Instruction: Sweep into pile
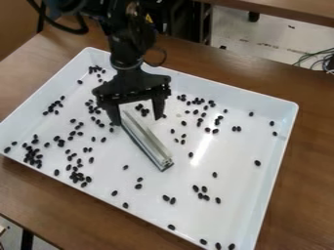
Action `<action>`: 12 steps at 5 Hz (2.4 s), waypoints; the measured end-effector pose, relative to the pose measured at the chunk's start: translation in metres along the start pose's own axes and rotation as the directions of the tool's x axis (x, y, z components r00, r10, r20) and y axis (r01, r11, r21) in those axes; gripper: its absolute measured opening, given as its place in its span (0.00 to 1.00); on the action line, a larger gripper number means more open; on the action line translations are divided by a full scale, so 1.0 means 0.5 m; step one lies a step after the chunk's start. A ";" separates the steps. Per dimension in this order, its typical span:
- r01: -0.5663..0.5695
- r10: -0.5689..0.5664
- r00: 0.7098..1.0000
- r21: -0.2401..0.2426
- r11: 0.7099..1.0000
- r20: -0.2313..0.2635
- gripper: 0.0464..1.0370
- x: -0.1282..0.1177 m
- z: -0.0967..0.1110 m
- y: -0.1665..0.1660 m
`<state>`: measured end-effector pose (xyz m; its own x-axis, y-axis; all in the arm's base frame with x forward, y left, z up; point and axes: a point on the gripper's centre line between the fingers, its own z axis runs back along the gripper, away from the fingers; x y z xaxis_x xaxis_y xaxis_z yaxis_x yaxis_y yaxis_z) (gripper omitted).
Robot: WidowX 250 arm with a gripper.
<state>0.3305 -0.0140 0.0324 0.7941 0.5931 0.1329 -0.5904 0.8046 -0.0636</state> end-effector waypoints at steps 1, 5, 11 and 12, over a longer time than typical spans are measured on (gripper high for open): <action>-0.034 0.037 0.998 0.052 0.998 -0.059 0.96 -0.011 -0.033 0.009; -0.072 0.074 0.994 0.037 0.997 -0.076 0.31 -0.021 -0.048 0.004; 0.311 -0.312 0.950 0.111 0.944 -0.005 0.31 0.122 0.025 0.154; 0.325 -0.326 0.945 0.066 0.943 0.006 0.31 0.115 0.018 0.139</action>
<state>0.3338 0.0755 0.0446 0.9423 0.2983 0.1521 -0.3085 0.9500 0.0484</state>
